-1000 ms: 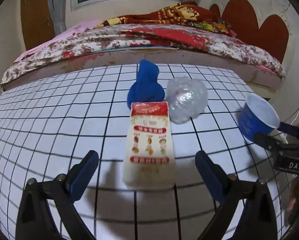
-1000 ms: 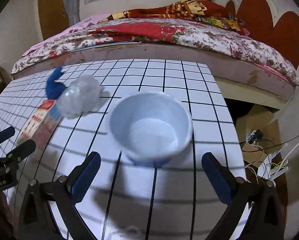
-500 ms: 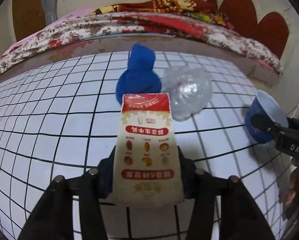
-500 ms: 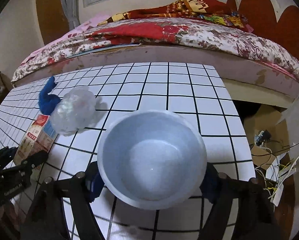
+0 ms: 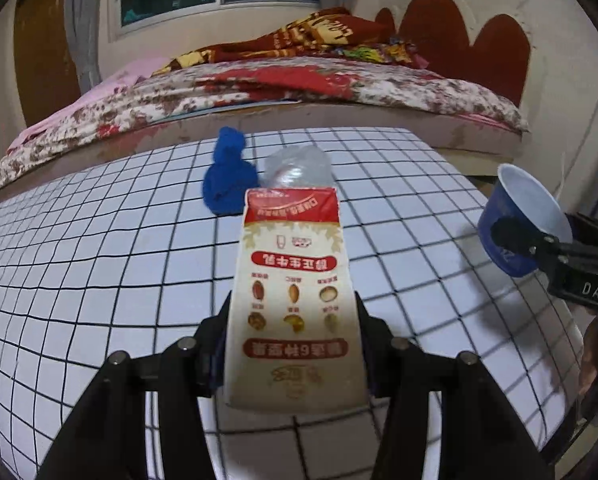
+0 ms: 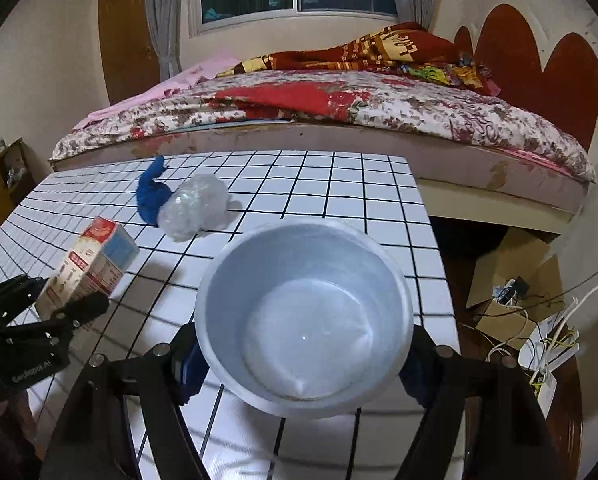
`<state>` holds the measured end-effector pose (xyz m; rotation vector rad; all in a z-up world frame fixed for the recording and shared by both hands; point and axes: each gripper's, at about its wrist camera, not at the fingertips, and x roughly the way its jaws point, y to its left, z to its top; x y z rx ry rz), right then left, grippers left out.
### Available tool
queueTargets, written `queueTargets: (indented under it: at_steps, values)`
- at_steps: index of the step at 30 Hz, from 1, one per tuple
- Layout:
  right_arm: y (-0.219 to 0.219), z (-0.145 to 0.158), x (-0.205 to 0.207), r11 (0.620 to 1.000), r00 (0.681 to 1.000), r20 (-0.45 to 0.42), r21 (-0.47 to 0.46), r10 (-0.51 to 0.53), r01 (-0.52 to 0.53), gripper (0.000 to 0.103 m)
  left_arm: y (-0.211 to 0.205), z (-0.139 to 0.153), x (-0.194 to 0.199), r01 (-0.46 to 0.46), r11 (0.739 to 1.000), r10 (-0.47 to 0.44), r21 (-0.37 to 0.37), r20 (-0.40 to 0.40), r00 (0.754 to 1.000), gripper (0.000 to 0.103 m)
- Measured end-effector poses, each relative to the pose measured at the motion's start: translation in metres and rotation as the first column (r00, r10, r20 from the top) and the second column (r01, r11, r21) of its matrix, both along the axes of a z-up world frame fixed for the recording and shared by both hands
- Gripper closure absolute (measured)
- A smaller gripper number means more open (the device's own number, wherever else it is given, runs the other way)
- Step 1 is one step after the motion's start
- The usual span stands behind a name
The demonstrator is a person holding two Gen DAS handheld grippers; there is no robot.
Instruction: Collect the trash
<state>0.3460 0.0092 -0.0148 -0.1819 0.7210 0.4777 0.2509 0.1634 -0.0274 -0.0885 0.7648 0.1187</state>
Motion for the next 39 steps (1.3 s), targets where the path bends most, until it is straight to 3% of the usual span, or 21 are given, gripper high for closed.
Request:
queueTargets:
  at_steps: [16, 28, 34, 39]
  values:
    - [-0.043, 0.027, -0.064, 0.997, 0.999, 0.029, 0.073, -0.021, 0.019, 0.025, -0.036, 0.034, -0.045, 0.057, 0.998, -0.059, 0.018, 0.071, 0.996, 0.05]
    - [-0.092, 0.036, -0.121, 0.99, 0.996, 0.068, 0.131, -0.054, 0.045, 0.025, -0.071, 0.034, -0.087, 0.118, 0.993, -0.12, 0.026, 0.095, 0.988, 0.05]
    - [-0.12, 0.025, -0.151, 0.989, 0.989, 0.112, 0.127, -0.093, 0.079, 0.025, -0.092, 0.027, -0.103, 0.148, 0.989, -0.149, 0.014, 0.091, 0.985, 0.05]
    - [-0.141, 0.006, -0.158, 0.986, 0.99, 0.066, 0.124, -0.123, 0.114, 0.025, -0.11, 0.02, -0.11, 0.181, 0.983, -0.182, 0.018, 0.076, 0.98, 0.05]
